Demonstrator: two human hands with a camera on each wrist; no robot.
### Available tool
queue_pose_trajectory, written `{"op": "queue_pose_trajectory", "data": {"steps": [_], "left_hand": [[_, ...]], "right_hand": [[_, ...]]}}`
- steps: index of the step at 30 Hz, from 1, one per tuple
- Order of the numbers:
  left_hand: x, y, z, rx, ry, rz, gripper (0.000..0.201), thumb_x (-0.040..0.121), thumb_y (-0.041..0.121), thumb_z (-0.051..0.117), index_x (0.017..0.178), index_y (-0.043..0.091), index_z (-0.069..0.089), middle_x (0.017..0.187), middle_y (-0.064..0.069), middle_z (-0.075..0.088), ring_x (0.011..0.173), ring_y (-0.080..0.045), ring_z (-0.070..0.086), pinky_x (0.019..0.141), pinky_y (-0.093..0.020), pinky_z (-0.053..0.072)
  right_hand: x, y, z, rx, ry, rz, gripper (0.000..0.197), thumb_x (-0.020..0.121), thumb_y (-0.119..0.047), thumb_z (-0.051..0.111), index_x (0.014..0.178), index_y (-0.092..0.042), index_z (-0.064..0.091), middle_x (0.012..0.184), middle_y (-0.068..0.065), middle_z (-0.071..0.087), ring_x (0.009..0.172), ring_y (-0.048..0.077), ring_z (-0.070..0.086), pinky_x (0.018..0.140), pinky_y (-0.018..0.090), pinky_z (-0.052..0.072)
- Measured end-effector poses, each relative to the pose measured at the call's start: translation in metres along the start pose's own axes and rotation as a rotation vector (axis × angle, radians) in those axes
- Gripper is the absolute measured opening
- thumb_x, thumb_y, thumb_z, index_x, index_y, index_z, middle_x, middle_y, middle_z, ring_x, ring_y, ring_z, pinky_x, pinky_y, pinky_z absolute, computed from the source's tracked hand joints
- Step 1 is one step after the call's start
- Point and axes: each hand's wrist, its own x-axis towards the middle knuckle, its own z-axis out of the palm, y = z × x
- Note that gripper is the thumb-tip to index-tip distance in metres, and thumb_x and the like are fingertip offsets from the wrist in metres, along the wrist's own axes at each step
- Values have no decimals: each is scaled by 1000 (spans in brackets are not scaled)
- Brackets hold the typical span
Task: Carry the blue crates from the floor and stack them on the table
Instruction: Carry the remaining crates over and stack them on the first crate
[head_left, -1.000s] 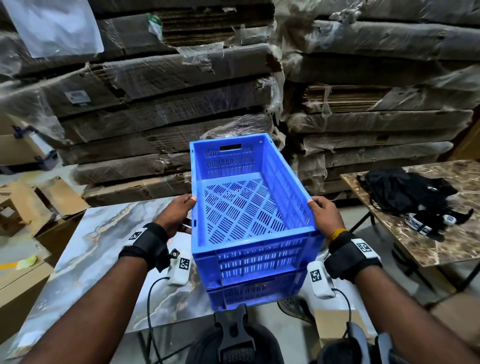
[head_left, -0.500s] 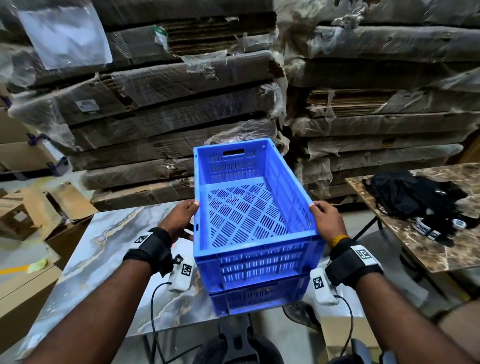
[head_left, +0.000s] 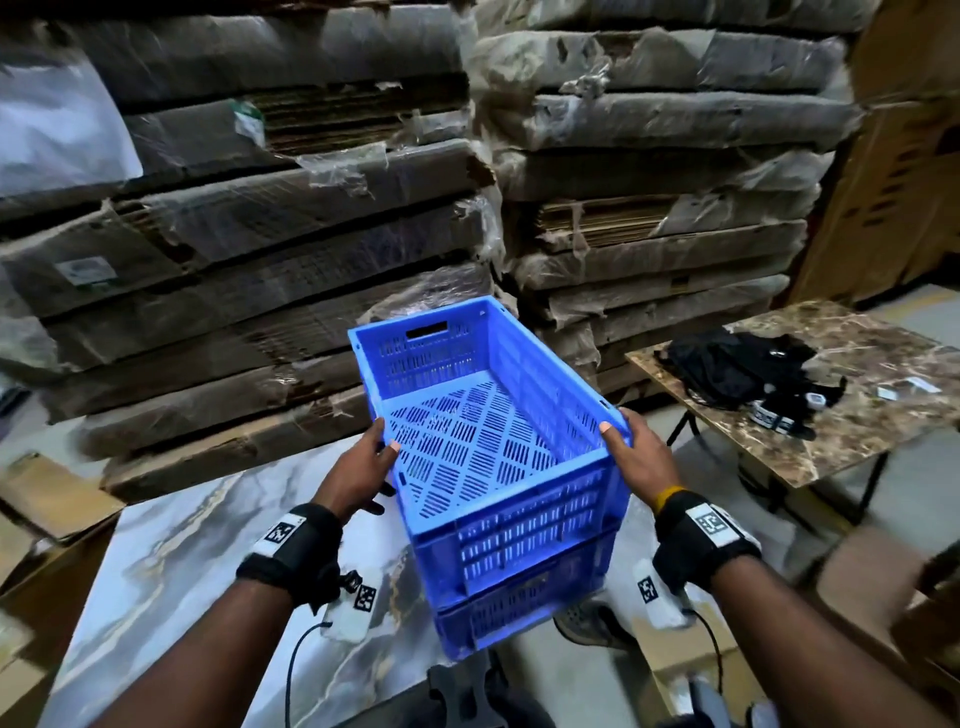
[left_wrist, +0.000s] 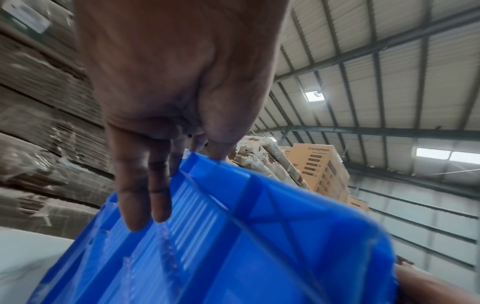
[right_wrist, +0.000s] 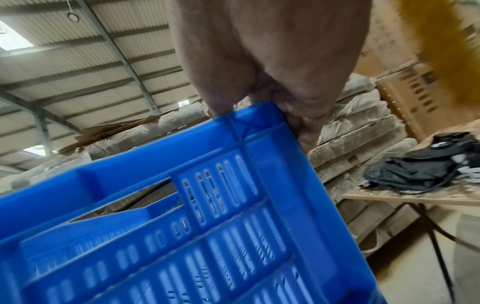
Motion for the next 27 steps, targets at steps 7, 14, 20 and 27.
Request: {"op": "queue_pose_trajectory", "data": {"steps": [7,14,20,27], "left_hand": [[1,-12,4,326,-41,165,75,101,48,48,157,3,27,166,-20,22,154,-32,23,124,-43,27],[-6,-18,18,300,-110,318,62,107,30,47,160,9,24,170,-15,5,158,-28,4,126,-37,9],[-11,-18,17,327,-77,379,59,104,30,53,157,12,35,167,-21,17,156,-35,13,125,-49,16],[-88,36,61,178,-300,776,43,95,20,69,136,12,63,137,-11,65,132,-30,57,108,-39,40]], "right_hand": [[-52,-2,16,-40,34,36,73,91,-48,52,152,-27,17,148,12,42,135,28,41,111,44,35],[-128,1,26,32,-33,36,74,86,-42,62,149,-37,23,154,-2,34,142,18,31,116,44,30],[-192,1,18,7,-99,115,71,84,-49,62,146,-42,27,152,-6,37,138,11,37,109,39,41],[-326,32,-29,18,-67,342,51,88,-47,60,136,-34,49,124,-3,60,112,11,59,100,30,46]]}}
